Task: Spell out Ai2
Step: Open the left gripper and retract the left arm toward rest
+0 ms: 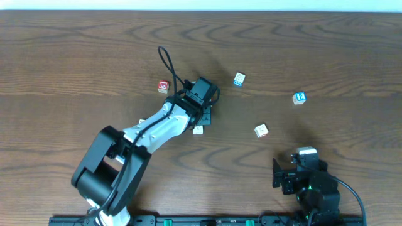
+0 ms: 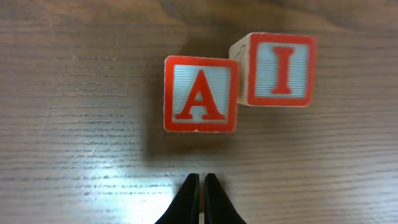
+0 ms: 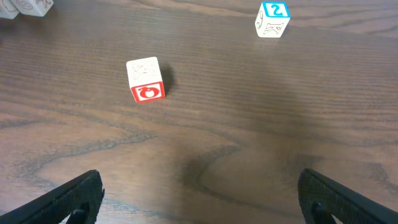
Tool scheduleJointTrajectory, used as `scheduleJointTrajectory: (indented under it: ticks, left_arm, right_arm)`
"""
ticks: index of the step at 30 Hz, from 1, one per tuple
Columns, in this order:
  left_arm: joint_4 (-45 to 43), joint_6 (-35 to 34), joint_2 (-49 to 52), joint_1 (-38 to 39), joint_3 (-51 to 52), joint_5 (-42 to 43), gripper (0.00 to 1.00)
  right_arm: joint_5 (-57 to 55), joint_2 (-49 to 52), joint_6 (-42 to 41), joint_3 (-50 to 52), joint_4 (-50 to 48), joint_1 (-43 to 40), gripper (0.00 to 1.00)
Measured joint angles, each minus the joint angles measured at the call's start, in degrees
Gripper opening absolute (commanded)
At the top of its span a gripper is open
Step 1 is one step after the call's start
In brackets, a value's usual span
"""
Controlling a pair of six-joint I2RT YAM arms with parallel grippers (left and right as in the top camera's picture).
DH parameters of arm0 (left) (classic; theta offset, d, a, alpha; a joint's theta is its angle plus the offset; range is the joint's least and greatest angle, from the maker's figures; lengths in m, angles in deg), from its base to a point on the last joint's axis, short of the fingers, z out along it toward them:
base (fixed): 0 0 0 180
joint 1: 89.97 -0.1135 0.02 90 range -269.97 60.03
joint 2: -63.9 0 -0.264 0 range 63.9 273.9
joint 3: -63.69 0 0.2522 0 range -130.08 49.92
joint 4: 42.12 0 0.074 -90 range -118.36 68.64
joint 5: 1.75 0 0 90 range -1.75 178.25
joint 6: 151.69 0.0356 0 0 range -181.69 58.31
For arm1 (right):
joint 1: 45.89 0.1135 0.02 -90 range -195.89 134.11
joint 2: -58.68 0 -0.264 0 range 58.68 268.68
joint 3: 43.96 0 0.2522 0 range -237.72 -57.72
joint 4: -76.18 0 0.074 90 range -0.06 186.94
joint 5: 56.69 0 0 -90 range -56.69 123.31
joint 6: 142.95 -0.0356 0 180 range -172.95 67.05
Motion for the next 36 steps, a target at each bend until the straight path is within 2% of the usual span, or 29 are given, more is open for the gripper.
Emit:
scheduleJointTrajectory:
  ticks: [20,36]
  left_arm:
    - [-5.7,0.1,1.2,-2.2,0.0,-0.1,0.06]
    - [-5.6,1.4,1.2,-2.2,0.0,0.0,0.06]
  right_arm:
    - [0.0,0.0,0.0,0.0,0.0,0.0,0.99]
    - [0.0,0.0,0.0,0.0,0.0,0.0,0.99]
